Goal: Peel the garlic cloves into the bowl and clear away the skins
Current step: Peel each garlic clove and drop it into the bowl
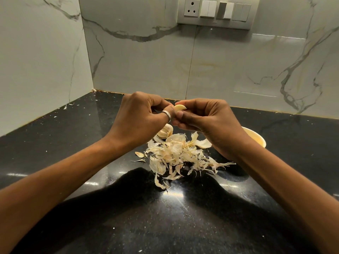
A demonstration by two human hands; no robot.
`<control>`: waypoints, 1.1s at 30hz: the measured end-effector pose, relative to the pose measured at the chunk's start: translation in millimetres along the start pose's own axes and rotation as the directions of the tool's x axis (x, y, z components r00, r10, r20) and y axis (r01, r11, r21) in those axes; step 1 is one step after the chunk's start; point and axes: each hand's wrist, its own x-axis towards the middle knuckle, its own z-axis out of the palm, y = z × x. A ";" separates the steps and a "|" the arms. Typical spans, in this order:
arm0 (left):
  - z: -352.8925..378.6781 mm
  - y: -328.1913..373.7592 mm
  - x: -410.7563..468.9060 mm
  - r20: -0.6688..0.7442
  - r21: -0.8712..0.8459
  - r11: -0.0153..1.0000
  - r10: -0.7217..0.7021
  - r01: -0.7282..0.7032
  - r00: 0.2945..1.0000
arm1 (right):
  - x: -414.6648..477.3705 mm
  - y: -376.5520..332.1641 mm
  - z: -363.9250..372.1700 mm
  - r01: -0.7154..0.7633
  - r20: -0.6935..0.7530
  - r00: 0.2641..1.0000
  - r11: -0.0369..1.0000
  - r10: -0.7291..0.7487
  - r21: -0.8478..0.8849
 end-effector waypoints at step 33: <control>4.3 -2.4 -3.4 0.014 0.196 0.978 0.066 -0.067 0.998 | 4.4 -5.6 -13.8 0.007 -0.003 1.000 0.941 -0.008 -0.338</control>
